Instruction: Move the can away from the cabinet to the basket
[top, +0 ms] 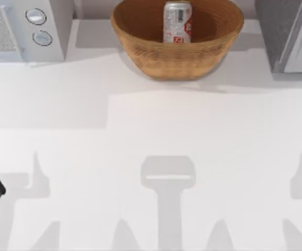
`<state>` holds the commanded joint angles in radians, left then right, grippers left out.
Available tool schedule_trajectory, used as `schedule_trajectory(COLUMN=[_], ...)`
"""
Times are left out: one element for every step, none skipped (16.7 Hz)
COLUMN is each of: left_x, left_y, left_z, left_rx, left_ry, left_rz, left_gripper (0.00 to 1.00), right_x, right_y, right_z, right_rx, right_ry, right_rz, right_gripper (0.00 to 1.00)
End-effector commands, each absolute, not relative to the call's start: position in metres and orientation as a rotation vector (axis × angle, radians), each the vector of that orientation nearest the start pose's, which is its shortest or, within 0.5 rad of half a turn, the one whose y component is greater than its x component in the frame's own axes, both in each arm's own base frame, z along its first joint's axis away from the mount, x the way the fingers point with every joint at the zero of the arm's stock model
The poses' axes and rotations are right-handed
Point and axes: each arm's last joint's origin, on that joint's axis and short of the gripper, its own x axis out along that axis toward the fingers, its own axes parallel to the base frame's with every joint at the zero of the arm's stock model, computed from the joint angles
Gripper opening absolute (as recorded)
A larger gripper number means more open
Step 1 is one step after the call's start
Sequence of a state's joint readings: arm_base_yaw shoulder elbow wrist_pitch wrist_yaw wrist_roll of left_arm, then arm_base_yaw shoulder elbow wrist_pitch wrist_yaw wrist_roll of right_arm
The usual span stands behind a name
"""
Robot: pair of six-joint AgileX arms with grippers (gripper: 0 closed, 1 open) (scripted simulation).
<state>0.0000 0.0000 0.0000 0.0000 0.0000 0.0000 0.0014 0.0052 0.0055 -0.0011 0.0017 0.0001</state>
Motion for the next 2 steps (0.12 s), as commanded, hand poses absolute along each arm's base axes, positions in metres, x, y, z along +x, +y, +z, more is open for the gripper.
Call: schedule_trajectory(left_x=[0.1057,0.1057], left_y=[-0.0012,-0.0012], left_z=[0.1600,0.1600], left_rx=[0.000,0.000], left_ry=[0.000,0.000], left_rz=[0.000,0.000], left_gripper=[1.00,1.00], right_x=[0.1057,0.1057], right_y=[-0.0012,-0.0012], right_z=[0.1600,0.1600], right_rx=[0.000,0.000], right_ry=[0.000,0.000], right_rz=[0.000,0.000], right_gripper=[1.00,1.00])
